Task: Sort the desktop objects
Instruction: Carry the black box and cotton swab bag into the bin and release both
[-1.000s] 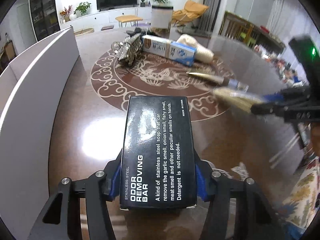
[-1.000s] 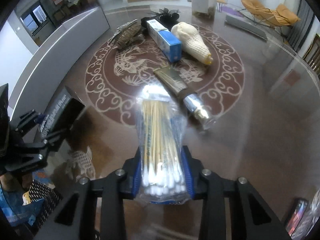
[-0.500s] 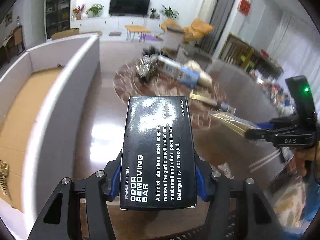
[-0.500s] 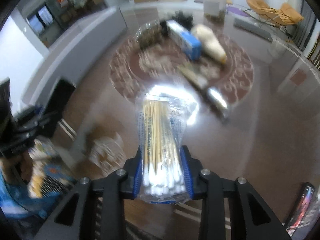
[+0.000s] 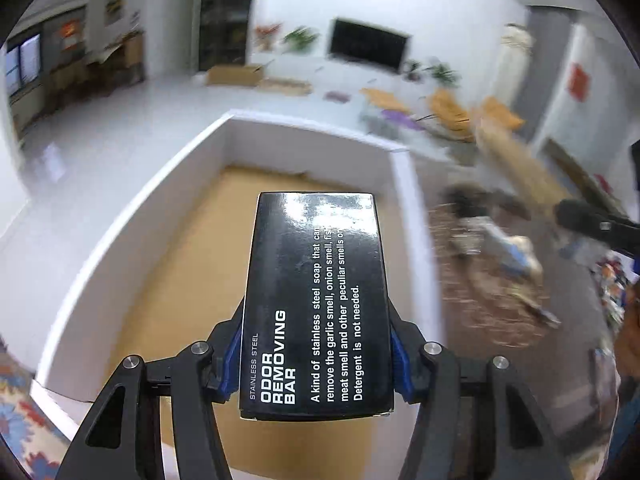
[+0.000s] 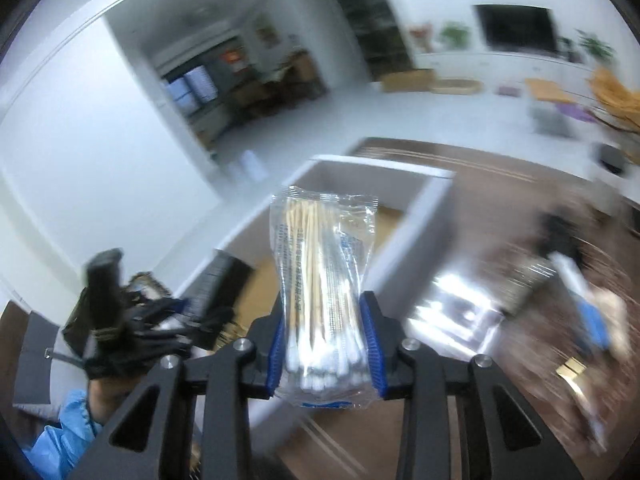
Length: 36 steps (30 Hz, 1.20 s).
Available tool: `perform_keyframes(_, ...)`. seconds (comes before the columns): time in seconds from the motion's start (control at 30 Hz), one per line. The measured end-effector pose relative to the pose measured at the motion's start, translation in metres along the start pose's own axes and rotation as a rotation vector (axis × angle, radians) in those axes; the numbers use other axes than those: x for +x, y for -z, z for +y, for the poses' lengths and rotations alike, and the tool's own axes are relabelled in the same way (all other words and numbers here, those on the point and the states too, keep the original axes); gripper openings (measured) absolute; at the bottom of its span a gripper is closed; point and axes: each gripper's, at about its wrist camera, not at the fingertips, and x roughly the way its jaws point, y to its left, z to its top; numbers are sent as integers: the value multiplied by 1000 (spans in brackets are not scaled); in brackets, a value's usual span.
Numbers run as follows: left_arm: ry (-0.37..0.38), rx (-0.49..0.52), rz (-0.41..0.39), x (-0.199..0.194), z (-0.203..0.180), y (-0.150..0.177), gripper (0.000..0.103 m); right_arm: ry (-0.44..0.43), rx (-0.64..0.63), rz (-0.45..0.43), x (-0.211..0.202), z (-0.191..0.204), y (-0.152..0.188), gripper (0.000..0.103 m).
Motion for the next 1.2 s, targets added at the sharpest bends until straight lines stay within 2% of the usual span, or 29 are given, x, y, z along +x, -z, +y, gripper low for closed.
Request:
perform_keyframes(0.03,-22,-13,21,9,12,-2,57,-15,-27,12,30,17,-6,35)
perform_keyframes(0.13,-72,-32,87,35,38,-1,57,11,-94,46,93,46,-8,35)
perform_keyframes(0.23,-95,-42,144,53,49,3,58,44,-112,89,144,57,-1,35)
perform_keyframes(0.3,-114,-58,192,60,53,5,59,66,-111,117,165,59,6,39)
perform_keyframes(0.33,-138,-49,206,62,53,6,60,104,-113,131,175,60,9,51)
perform_keyframes(0.37,-160,-36,216,63,51,7,69,134,-109,140,182,60,14,69)
perform_keyframes(0.43,-190,-19,219,62,46,10,85,142,-87,137,184,56,19,85)
perform_keyframes(0.53,-202,-19,188,57,42,15,87,116,-62,95,161,51,25,87)
perform_keyframes(0.67,-197,-39,90,35,29,19,87,123,-47,-29,106,28,37,101)
perform_keyframes(0.73,-172,-23,8,14,8,21,87,170,-69,-81,73,13,52,103)
perform_keyframes(0.83,-111,9,-85,-12,-28,25,88,315,-116,-134,27,-18,95,103)
perform_keyframes(0.9,-50,37,-135,-27,-62,28,88,403,-103,-139,-2,-47,127,103)
perform_keyframes(1.03,83,101,-171,-40,-132,36,97,566,5,-68,-37,-120,202,103)
perform_keyframes(1.1,156,135,-155,-39,-168,40,99,638,61,-33,-54,-156,231,103)
perform_keyframes(1.2,228,196,-90,-15,-221,50,103,707,139,-4,-75,-200,254,103)
